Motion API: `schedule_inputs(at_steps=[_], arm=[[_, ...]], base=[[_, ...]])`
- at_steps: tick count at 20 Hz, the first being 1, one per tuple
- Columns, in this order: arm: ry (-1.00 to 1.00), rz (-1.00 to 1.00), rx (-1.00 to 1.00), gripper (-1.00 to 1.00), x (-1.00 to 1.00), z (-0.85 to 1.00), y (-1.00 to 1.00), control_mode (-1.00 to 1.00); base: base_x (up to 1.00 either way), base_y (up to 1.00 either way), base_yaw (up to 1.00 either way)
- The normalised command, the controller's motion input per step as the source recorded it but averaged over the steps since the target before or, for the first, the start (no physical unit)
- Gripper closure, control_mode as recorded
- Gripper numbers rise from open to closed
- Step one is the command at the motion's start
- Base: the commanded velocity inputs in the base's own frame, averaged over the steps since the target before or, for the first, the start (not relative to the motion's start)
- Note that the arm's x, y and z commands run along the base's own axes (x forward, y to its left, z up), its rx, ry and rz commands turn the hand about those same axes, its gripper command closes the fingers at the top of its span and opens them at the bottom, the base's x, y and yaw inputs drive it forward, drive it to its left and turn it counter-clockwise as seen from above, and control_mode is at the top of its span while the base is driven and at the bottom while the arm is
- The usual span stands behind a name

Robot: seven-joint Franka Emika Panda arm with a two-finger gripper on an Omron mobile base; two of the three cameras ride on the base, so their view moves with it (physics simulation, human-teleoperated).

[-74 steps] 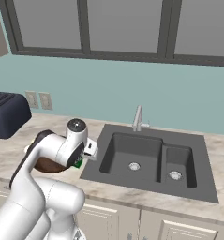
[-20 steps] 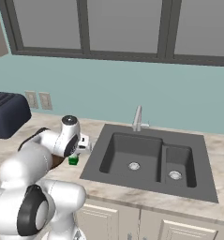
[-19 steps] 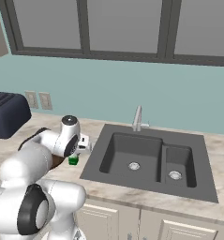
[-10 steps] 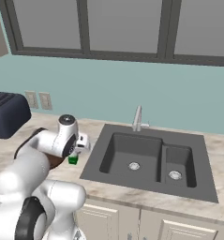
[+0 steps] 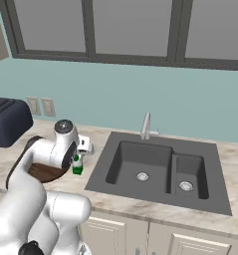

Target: Gather the eggs and milk located in the vicinity of the sink area and place them right next to the bowl.

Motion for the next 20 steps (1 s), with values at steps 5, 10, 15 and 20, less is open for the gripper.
schedule_inputs(at_steps=[5,10,15,20], arm=[[-0.24,0.0,0.0,-1.0,-0.42,0.62,-0.02,-1.0],[-0.31,0.0,0.06,-1.0,-0.67,0.64,-0.27,-1.0],[-0.33,0.0,0.16,-1.0,-0.74,0.49,-0.59,-1.0],[-0.26,0.0,0.17,-1.0,-0.65,0.35,-0.67,-1.0]], base=[[0.0,0.0,0.0],[0.0,0.0,0.0],[0.0,0.0,0.0],[0.0,0.0,0.0]])
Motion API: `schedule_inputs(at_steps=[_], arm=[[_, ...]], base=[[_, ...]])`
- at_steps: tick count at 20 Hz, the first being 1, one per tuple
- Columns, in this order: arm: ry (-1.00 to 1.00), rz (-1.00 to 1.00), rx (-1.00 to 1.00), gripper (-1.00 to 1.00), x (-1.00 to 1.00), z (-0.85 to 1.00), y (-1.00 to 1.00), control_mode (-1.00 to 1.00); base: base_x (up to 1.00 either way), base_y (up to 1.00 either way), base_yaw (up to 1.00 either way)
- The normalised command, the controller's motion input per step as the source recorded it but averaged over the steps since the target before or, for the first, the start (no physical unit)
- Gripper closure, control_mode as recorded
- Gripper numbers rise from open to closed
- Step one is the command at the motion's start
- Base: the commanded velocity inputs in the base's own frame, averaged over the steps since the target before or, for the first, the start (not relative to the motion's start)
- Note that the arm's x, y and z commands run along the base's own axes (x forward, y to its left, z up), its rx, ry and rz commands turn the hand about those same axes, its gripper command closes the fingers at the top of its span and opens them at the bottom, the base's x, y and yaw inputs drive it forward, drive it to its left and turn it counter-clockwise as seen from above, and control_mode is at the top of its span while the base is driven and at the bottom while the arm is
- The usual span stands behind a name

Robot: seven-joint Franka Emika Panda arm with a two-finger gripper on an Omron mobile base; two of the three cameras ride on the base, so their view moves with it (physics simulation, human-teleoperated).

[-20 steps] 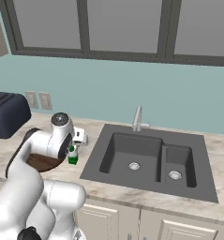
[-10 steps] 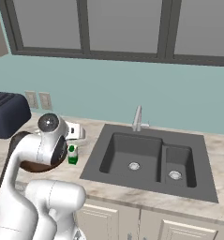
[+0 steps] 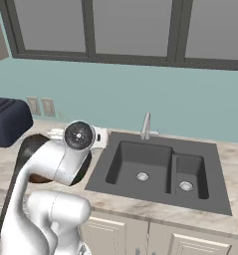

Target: Gather the eggs and milk located in the vicinity of the sink area and place them right next to the bowl.

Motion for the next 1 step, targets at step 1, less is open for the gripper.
schedule_inputs(at_steps=[1], arm=[[-0.21,0.0,0.15,-1.0,-0.65,0.24,-0.66,-1.0]], base=[[0.0,0.0,0.0]])
